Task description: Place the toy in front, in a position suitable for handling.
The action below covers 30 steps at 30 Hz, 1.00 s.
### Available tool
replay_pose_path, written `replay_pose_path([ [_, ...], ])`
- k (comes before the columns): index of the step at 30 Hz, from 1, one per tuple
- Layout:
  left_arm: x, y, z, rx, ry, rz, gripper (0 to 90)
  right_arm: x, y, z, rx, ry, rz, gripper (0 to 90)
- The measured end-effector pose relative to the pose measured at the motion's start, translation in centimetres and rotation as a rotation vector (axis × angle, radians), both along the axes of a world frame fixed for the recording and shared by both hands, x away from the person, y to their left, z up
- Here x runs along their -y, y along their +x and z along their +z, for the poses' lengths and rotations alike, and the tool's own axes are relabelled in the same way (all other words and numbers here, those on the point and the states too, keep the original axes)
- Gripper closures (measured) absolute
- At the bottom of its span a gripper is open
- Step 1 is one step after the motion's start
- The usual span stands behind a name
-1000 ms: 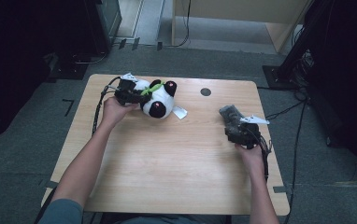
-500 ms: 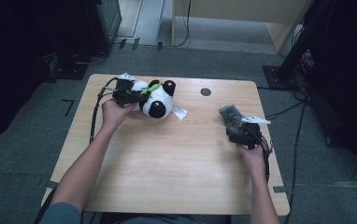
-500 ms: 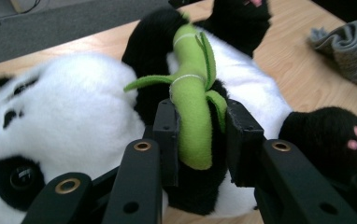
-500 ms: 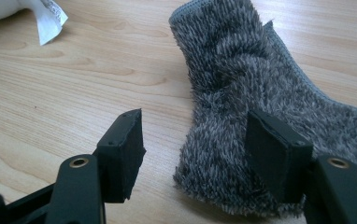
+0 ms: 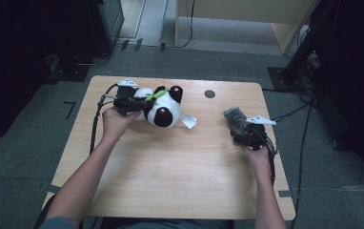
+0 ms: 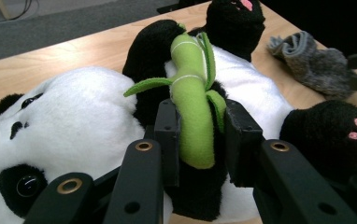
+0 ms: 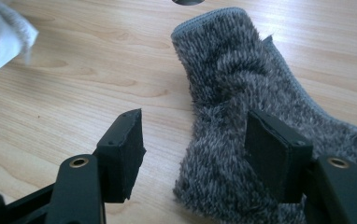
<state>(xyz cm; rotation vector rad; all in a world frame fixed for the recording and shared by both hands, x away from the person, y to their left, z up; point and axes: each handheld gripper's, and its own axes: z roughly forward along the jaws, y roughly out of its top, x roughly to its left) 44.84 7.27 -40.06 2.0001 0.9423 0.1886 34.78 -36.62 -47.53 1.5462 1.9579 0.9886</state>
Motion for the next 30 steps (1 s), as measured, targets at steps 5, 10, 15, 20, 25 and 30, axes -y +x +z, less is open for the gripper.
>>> replay_pose_path([
  [5, 0.3, -1.9, 0.4, -0.011, -0.006, -0.005, 70.8, 0.5, 0.3, 0.3, 0.011, 0.0, -0.014, 39.1],
  [10, 0.8, -4.1, 0.3, -0.016, -0.012, -0.02, 70.7, 1.5, 1.0, 0.3, 0.006, 0.024, -0.035, 39.6],
  [15, 1.7, -6.0, -0.3, -0.032, -0.016, -0.033, 70.6, 2.2, 1.9, 0.0, 0.004, 0.049, -0.054, 40.8],
  [20, 2.8, -8.1, -0.6, -0.023, -0.014, -0.041, 70.5, 2.7, 2.8, -0.6, -0.008, 0.069, -0.07, 43.5],
  [25, 3.1, -9.4, -0.9, -0.036, -0.026, -0.044, 70.4, 2.4, 3.7, -0.8, -0.002, 0.035, -0.073, 44.0],
  [30, 3.6, -10.8, -1.6, -0.05, -0.024, -0.051, 70.0, 2.1, 4.2, -1.4, -0.037, 0.013, -0.058, 46.7],
])
